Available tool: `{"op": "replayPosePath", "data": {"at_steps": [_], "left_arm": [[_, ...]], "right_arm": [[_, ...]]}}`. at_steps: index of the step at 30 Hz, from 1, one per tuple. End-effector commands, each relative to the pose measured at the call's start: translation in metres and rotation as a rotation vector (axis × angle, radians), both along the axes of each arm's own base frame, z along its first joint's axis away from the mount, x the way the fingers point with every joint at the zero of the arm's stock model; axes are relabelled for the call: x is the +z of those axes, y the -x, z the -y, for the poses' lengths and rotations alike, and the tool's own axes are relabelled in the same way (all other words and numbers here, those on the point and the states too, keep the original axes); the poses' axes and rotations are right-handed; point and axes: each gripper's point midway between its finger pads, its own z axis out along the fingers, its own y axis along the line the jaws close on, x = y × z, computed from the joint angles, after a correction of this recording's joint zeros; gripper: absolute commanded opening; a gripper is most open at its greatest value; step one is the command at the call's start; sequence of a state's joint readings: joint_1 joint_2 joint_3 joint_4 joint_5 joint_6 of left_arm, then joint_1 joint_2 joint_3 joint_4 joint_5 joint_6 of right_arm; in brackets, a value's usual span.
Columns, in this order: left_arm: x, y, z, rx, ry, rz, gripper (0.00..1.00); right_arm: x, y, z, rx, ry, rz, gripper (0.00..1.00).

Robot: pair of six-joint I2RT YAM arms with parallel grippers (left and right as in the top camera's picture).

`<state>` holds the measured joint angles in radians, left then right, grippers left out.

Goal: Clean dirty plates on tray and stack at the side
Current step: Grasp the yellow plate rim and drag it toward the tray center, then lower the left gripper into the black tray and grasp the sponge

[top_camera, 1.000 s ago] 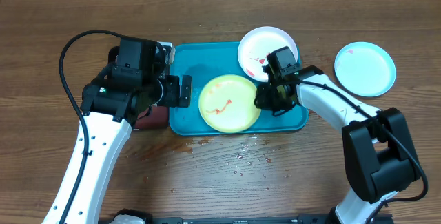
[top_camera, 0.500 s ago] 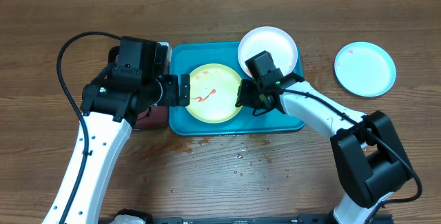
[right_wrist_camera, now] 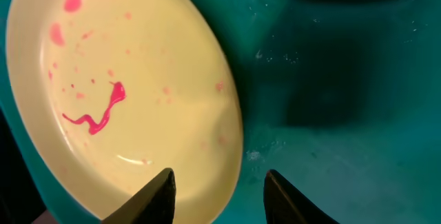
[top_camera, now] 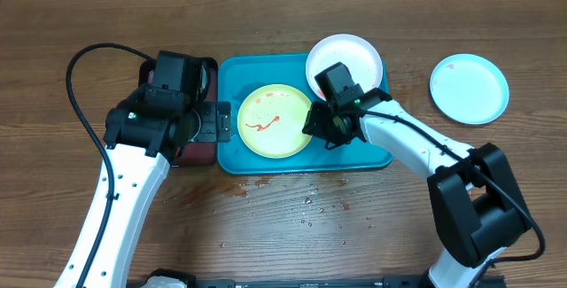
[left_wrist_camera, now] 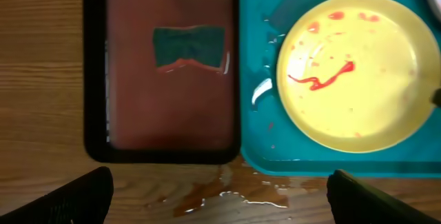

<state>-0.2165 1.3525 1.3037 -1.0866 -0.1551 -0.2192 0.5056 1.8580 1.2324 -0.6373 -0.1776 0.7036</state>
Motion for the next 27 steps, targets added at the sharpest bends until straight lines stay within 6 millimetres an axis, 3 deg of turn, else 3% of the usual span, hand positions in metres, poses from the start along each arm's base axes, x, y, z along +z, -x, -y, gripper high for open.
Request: {"op": "replayPosePath", "data": {"at_steps": [1, 6, 9, 11, 18, 20, 27], "left_arm": [[-0.014, 0.003, -0.018, 0.063, -0.060, -0.015, 0.99], [-0.045, 0.001, -0.038, 0.096, -0.064, -0.031, 1.00], [-0.056, -0.004, -0.050, 0.117, -0.062, -0.012, 1.00], [-0.061, -0.011, -0.053, 0.119, -0.038, 0.013, 1.00], [-0.075, -0.037, -0.060, 0.147, -0.011, 0.104, 1.00], [-0.085, -0.043, -0.056, 0.136, 0.011, 0.095, 1.00], [-0.130, -0.067, -0.043, 0.117, 0.084, 0.044, 1.00]], "right_arm": [[0.064, -0.013, -0.009, 0.071, -0.051, 0.149, 0.44], [0.111, -0.001, 0.004, 0.152, -0.039, 0.250, 0.50], [0.129, 0.010, 0.017, 0.187, -0.021, 0.275, 0.65], [0.136, 0.017, 0.025, 0.209, -0.006, 0.279, 0.68], [0.139, 0.038, 0.040, 0.245, 0.029, 0.239, 0.87], [0.136, 0.043, 0.041, 0.261, 0.038, 0.223, 0.97], [0.131, 0.053, 0.046, 0.268, 0.055, 0.172, 1.00]]}}
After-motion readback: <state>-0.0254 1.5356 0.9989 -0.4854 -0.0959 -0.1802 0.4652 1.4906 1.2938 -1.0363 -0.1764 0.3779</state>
